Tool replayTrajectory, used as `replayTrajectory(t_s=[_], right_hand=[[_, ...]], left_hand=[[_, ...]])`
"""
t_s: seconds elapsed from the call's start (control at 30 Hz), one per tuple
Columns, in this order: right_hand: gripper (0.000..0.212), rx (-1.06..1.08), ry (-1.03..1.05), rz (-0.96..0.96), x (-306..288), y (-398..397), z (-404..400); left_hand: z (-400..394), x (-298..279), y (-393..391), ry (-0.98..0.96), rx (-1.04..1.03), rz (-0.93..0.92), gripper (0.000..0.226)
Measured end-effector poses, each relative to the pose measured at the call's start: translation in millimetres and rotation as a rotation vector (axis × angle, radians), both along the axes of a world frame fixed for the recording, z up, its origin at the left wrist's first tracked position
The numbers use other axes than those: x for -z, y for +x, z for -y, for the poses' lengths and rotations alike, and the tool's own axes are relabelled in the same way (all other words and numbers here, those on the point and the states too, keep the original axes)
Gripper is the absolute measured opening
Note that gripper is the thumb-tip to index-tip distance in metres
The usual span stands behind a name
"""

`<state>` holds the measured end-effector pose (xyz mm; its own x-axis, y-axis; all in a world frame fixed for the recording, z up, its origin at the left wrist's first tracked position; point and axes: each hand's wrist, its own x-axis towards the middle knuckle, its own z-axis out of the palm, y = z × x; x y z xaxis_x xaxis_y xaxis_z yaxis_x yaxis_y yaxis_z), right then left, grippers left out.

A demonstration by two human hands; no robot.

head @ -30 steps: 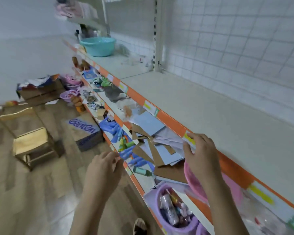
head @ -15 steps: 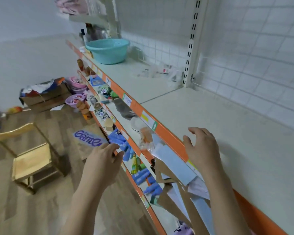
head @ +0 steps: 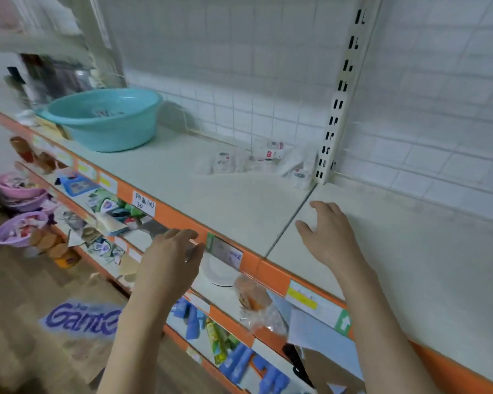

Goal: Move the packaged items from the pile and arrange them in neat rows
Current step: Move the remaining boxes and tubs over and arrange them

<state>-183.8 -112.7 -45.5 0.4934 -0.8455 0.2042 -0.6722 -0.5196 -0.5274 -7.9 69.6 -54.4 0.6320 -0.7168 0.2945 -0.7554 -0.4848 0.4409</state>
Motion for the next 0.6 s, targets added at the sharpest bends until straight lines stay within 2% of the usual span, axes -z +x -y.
replayTrajectory(t_s=[0.23, 0.33, 0.47, 0.6], right_hand=[[0.059, 0.15, -0.243, -0.124, -31.3, 94.3, 71.3], [0.058, 0.248, -0.235, -0.225, -42.3, 113.2, 95.7], [0.058, 0.271, -0.197, -0.401, -34.1, 120.7, 114.9], [0.04, 0.277, -0.263, -0.442, -23.3, 120.4, 121.3]], left_hand=[[30.6, -8.4, 73.9, -0.029, 0.114, -0.008, 0.028], [40.3, -7.5, 88.9, -0.039, 0.156, -0.032, 0.029], [53.7, -3.0, 103.7, -0.042, 0.213, -0.051, 0.029], [71.1, -1.7, 113.5, -0.046, 0.264, -0.039, 0.03]])
